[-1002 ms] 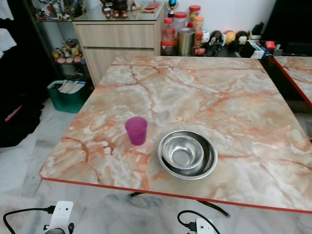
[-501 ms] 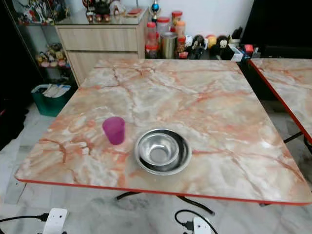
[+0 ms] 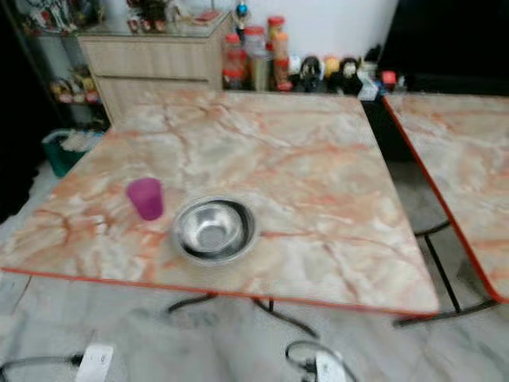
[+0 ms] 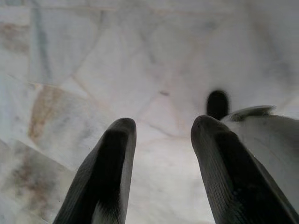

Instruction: Setting the table

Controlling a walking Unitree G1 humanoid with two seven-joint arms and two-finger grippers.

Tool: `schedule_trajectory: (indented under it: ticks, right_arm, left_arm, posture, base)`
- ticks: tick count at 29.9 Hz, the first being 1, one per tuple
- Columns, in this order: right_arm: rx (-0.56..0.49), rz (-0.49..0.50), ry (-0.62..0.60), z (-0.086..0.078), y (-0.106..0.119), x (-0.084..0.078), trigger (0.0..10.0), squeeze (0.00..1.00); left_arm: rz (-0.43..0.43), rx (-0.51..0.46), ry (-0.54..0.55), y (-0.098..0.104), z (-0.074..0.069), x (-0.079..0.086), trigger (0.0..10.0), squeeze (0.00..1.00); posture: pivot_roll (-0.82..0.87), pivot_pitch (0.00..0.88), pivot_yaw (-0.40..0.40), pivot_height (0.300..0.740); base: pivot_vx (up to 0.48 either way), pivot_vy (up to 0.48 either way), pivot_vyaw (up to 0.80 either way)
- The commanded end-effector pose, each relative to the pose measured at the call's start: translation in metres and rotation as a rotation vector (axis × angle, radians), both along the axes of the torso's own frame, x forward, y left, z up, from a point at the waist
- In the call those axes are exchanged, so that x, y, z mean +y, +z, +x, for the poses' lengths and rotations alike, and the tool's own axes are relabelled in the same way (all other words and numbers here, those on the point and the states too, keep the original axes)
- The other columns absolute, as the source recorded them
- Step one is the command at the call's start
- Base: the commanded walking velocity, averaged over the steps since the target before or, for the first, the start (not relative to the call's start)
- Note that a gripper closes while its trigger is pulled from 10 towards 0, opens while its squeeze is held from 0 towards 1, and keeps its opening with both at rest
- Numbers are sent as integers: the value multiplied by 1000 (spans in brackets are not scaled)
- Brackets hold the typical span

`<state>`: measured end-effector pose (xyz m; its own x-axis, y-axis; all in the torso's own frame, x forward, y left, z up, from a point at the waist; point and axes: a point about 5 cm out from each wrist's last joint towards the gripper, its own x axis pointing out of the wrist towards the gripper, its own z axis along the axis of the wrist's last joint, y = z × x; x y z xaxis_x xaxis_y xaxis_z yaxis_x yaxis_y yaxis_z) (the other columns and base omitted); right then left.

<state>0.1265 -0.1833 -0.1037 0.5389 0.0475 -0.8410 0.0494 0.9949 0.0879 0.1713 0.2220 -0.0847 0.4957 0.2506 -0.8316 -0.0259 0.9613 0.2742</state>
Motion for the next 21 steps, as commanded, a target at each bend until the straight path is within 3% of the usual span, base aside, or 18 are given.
schedule_trajectory:
  ticks: [1,21]
  right_arm:
    - [-13,19,-26,6,1,3,10000,0]
    - [-8,10,-8,1,0,3,10000,0]
  left_arm:
    - [18,37,-9,-2,-9,8,10000,0]
    - [1,66,-25,-7,-18,5,10000,0]
  posture:
    - [8,0,34,740]
    - [-17,0,45,740]
  base:
    - [0,-454,0]
    - [0,-447,0]
